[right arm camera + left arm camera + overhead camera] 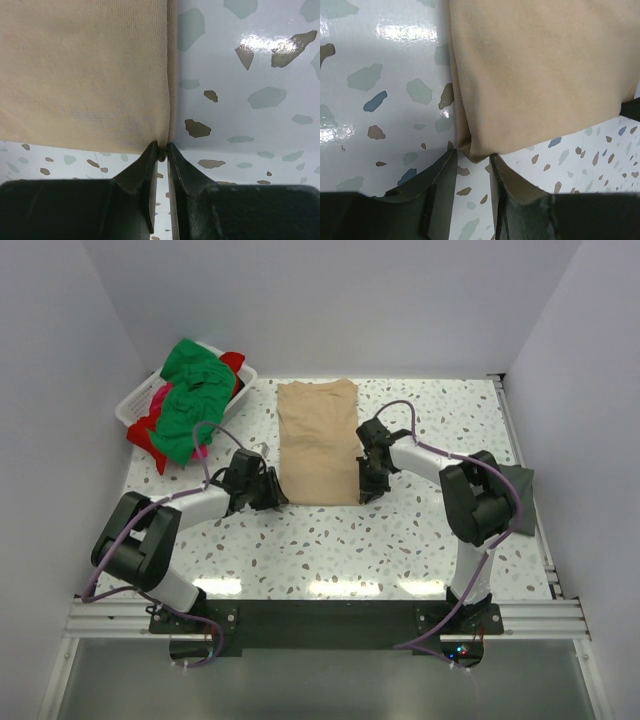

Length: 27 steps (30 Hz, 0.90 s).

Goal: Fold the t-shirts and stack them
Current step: Fold the tshirt

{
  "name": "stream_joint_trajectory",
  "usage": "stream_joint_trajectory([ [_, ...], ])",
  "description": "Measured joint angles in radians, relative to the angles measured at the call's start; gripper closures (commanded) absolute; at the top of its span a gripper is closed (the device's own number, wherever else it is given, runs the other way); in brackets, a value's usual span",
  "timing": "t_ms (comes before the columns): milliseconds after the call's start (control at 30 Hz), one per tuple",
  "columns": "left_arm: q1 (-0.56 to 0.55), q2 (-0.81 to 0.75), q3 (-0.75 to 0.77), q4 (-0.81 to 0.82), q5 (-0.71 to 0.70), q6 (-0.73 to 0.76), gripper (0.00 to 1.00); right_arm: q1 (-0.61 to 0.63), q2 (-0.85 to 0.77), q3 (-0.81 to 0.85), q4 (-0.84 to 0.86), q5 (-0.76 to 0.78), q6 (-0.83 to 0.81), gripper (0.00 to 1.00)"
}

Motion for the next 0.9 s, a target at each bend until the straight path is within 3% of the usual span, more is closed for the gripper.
stream_joint_trajectory([
  [333, 0.0, 0.026, 0.006, 0.024, -0.007, -0.024, 0.82, 0.0, 0.0, 0.0, 0.002, -0.002, -0.019, 0.87],
  [533, 0.0, 0.032, 0.008, 0.024, -0.014, -0.026, 1.0, -0.002, 0.0, 0.0, 0.001, -0.006, -0.026, 1.0],
  [900, 0.0, -0.014, -0.026, 0.005, -0.014, -0.026, 1.0, -0.004, -0.008, 0.0, -0.018, -0.005, -0.027, 1.0],
])
